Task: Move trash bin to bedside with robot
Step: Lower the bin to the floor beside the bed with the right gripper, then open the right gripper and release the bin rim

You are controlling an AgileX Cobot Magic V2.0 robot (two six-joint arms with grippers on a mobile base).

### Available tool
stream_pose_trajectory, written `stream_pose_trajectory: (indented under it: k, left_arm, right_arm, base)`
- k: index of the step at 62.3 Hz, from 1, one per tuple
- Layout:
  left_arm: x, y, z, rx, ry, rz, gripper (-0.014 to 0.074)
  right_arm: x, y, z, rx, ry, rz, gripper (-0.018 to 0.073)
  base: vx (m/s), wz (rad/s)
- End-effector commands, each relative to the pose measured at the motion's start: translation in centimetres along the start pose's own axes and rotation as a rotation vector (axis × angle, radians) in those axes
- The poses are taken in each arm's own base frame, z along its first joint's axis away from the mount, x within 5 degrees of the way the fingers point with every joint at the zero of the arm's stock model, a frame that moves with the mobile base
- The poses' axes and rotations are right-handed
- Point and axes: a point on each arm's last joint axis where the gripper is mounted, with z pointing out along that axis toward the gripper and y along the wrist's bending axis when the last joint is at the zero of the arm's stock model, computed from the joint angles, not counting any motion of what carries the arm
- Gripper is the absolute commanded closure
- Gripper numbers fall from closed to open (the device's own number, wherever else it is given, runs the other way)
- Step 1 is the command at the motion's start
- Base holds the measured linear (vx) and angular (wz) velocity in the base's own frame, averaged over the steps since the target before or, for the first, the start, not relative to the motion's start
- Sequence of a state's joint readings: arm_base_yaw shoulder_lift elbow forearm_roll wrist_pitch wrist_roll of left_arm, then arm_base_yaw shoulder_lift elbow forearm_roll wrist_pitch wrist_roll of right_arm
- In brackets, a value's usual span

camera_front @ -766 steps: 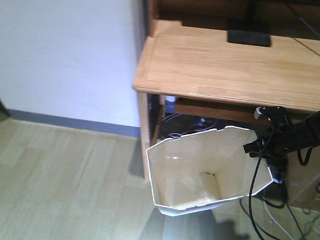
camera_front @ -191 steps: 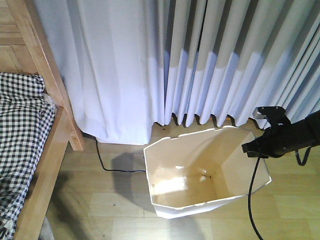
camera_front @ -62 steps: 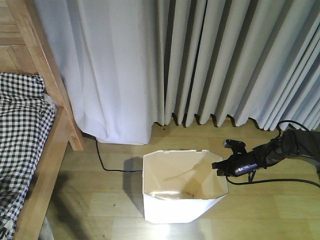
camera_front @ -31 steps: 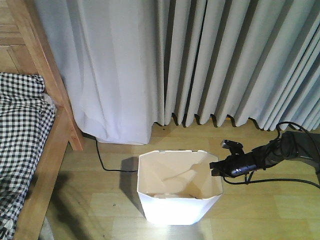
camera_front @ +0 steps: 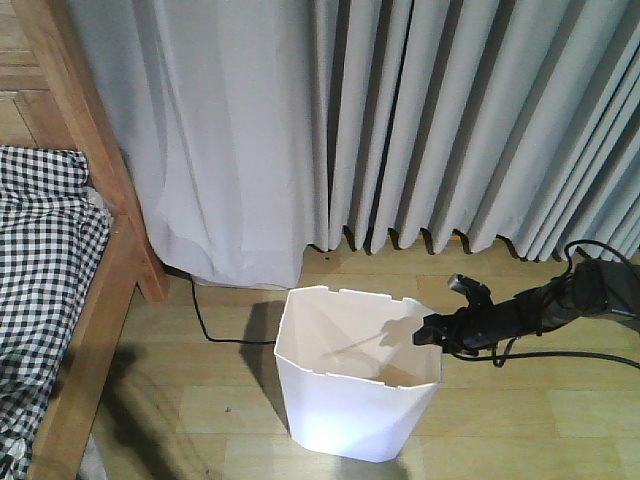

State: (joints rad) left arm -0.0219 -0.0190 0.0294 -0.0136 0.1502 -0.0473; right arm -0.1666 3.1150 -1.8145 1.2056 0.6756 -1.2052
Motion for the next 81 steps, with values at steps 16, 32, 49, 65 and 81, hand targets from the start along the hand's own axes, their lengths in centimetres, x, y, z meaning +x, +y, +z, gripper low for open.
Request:
stream_pose_trajectory:
  k: [16,32,49,65,81]
  left_arm:
    - [0.2,0.0,0.1,0.009,-0.059,-0.012,0.0602]
    - [0.2,0.0,0.1,0.009,-0.059,-0.012,0.0602]
    - [0.2,0.0,0.1,0.009,-0.059,-0.012,0.0602]
    - [0.2,0.0,0.1,0.009,-0.059,-0.012,0.0602]
    - [0.2,0.0,0.1,0.009,-0.059,-0.012,0.0602]
  right_arm:
    - [-3.1,2.0,-5.3,0.038,0.131,-0.079,0.0096]
    - [-3.3,3.3,-8.4,0.076,0.314,-0.058,0.0107]
    - [-5.5,5.9,-14.6,0.213,0.413,-0.112,0.0165]
    - [-4.9,10.9,-22.3,0.328,0.222,-0.229,0.0193]
    - [-2.2,18.6,-33.1,0.461,-0.097,-0.355,0.0193]
  base:
    - [0.00,0.00]
    - [0.00,0.00]
    - [0.00,-0.01]
    - [0.00,-0.01]
    - [0.00,0.00]
